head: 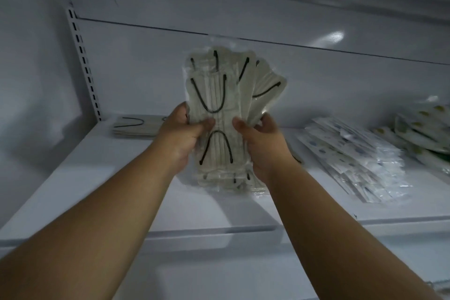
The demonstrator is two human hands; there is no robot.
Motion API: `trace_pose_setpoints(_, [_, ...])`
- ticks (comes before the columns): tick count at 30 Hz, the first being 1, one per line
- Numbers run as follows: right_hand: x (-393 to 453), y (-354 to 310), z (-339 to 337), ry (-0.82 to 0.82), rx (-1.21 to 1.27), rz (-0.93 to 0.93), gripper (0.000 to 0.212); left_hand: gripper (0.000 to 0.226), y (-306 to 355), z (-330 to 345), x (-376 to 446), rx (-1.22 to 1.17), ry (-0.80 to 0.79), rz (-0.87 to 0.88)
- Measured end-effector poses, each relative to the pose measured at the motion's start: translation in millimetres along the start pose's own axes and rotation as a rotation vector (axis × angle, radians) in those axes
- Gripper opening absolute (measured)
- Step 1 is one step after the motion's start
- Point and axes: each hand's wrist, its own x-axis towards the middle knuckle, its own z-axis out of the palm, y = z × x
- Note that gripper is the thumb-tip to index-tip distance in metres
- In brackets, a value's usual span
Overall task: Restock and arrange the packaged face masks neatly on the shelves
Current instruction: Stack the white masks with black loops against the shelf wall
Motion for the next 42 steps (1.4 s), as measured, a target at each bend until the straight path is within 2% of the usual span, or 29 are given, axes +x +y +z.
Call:
trace_pose_setpoints(2, [-0.5,-5.9,14.4,-0.087,0.061,-0.063,0.041,0.029,9.5,-18.7,-3.5,0.113,0.040,0.112])
trace_pose_setpoints(3, [-1.4,-8.5,22.7,-0.147,0.079,-0.094,0.038,0.024,15.7,-28.5,-7.7,0.245,0.091,0.175])
trace_pose_setpoints(5, [-1.7,-8.1,44.3,-0.257,0.091,-0.148,0.039,0.023,27.9,-53.2,-20.2,0.551,0.234,0.295])
trace_pose_setpoints(6, [-2.3,-7.2,49.9,-0.273,0.084,-0.169,0.042,0.028,30.8,-59.6,-25.5,0.624,0.262,0.333])
trace_pose_setpoints(8, [-3.5,-3.9,68.8,-0.294,0.078,-0.205,0.049,0.039,32.9,-81.9,-35.8,0.637,0.264,0.341])
trace_pose_setpoints(12, [-10.5,9.5,100.2,-0.324,0.022,-0.211,0.058,0.067,24.9,-114.2,-47.5,0.668,0.172,0.242])
trace_pose_setpoints(15, [-12.7,16.8,114.5,-0.336,0.011,-0.202,0.059,0.066,20.0,-121.2,-50.9,0.592,0.174,0.219])
trace_pose_setpoints(20, [-13.0,22.8,120.3,-0.276,0.020,-0.267,0.037,0.046,17.2,-113.8,-52.4,0.412,0.221,0.273])
trace_pose_setpoints(24, [-12.4,25.9,125.9,-0.377,-0.102,-0.263,0.044,0.037,15.4,-105.7,-48.8,0.474,0.222,0.303])
trace_pose_setpoints(26, [-8.2,24.6,124.5,-0.347,-0.173,-0.232,0.046,0.029,17.2,-108.0,-44.0,0.411,0.326,0.271])
trace_pose_setpoints(28, [-3.4,30.1,118.7,-0.286,-0.267,-0.208,0.050,0.026,20.0,-114.7,-38.7,0.085,0.442,0.249])
trace_pose_setpoints(31, [0.4,49.1,108.6,-0.247,-0.394,-0.129,0.034,0.035,20.3,-126.4,-31.9,-0.394,0.402,0.217])
trace_pose_setpoints(32, [0.8,54.6,106.1,-0.246,-0.337,-0.079,0.028,0.035,17.7,-129.5,-30.8,-0.488,0.373,0.188])
trace_pose_setpoints(35, [5.4,56.3,102.7,-0.209,0.057,0.062,0.014,0.047,10.8,-132.6,-31.4,-0.638,0.320,0.080])
trace_pose_setpoints(37, [11.0,50.5,100.3,-0.182,0.155,0.040,0.012,0.059,7.7,-140.9,-30.4,-0.634,0.313,0.078])
trace_pose_setpoints(39, [18.0,44.6,95.7,-0.166,0.168,0.000,0.015,0.059,6.9,-157.9,-30.2,-0.543,0.328,0.118])
trace_pose_setpoints(42, [25.1,39.8,87.6,-0.156,0.133,-0.067,0.016,0.060,7.7,-181.6,-39.1,-0.146,0.384,0.141])
